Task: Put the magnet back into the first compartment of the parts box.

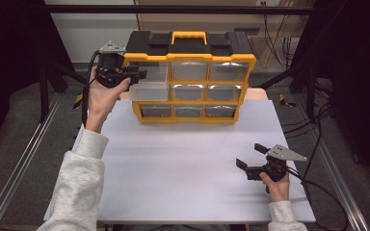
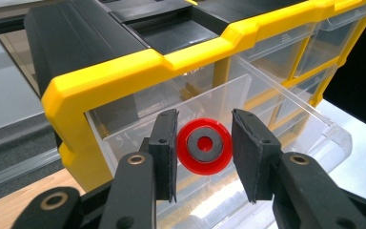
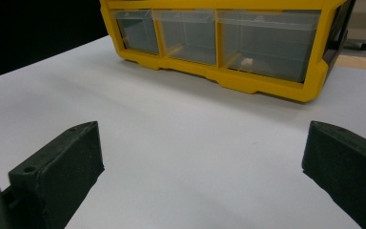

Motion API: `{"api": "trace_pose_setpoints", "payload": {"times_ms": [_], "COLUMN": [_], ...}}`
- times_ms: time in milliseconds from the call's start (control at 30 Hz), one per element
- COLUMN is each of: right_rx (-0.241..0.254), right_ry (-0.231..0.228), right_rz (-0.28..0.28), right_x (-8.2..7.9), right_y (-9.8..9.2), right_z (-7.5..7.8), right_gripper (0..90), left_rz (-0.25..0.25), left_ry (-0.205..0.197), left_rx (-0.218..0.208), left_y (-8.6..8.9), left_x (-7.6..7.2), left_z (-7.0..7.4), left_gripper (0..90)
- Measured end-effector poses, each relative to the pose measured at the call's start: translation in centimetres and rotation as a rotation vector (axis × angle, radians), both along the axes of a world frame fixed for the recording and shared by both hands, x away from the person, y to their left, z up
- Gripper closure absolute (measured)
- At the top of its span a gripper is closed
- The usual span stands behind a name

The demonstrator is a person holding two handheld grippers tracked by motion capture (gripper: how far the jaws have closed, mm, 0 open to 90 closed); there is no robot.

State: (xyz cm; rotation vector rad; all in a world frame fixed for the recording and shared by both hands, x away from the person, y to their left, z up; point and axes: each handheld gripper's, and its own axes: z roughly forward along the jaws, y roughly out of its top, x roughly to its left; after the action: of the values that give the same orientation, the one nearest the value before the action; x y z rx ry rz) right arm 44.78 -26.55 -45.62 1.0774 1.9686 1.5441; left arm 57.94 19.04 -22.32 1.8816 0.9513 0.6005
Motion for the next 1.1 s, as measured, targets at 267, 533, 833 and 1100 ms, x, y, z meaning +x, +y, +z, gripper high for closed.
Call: {"api": "trace_pose_setpoints", "payload": {"times_ms": [267, 533, 833, 1100], "right_rx": [-0.001, 0.000, 0.000, 0.006], "right_ry": [0.002, 0.001, 0.005, 0.002], "right_rz": [0.003, 0.002, 0.001, -0.002], "right_x": [-0.01, -0.01, -0.01, -0.02], "right_y": [0.03, 0.00, 0.01, -0.03], "right_z": [-0.01, 0.01, 0.00, 0.05], "right_gripper": [0.4, 0.4, 0.4, 0.4], "left_rz": [-0.004, 0.001, 0.021, 0.018], "left_ry": [0.008, 0.021, 0.015, -0.025], "left_rx": [0.019, 0.028, 0.033, -0.007], "left_y": [-0.22, -0.60, -0.55, -0.08], "left_x": [0.01, 0.36, 0.44, -0.44], "left_z": [-0.24, -0.49, -0.50, 0.20], "left_gripper": [62.1, 62.0, 55.6, 45.8]}}
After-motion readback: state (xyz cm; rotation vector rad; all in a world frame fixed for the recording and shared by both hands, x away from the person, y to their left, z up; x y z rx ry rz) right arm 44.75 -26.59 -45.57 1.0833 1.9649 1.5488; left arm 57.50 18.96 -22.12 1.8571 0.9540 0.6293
